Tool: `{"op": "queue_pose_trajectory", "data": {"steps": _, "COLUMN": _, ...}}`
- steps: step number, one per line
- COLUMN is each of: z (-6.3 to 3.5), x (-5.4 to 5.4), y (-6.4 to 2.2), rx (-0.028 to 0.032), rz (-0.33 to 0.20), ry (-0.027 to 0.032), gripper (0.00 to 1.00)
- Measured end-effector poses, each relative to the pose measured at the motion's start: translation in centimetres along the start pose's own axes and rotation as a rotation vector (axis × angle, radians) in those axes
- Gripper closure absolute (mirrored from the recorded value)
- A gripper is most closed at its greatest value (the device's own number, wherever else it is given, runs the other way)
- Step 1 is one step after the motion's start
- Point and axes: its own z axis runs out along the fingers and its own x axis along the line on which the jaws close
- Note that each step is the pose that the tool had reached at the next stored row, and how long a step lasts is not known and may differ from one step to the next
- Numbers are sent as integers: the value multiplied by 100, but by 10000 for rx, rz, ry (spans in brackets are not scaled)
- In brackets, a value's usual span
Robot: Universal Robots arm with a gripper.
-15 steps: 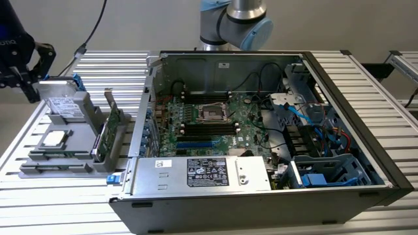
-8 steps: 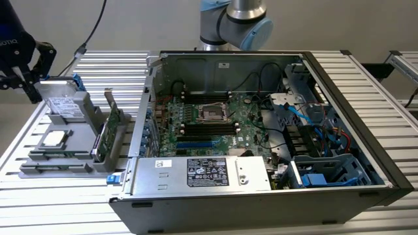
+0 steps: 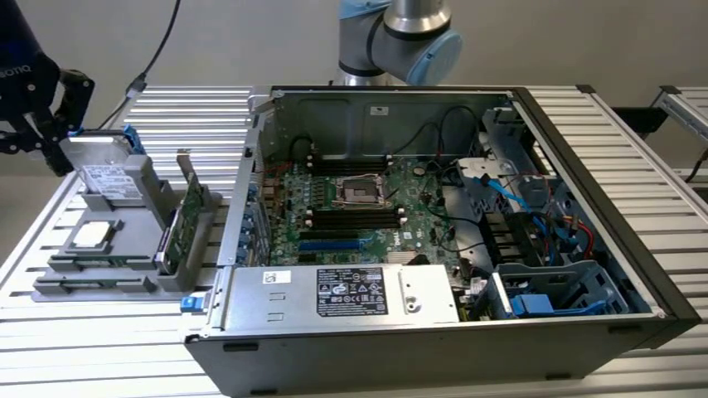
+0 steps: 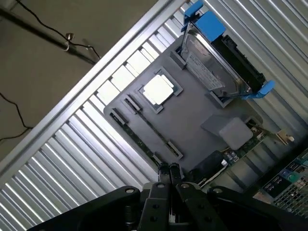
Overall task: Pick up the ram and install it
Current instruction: 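Pick up the ram and move it above insertion slot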
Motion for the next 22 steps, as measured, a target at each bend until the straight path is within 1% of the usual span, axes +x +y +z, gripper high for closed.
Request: {"op": "queue_pose_trajectory", "data": {"steps": 22, "z": 16, "x": -1, "y": 0, "rx": 199, "rz": -3996, "ry": 64, "gripper": 90}}
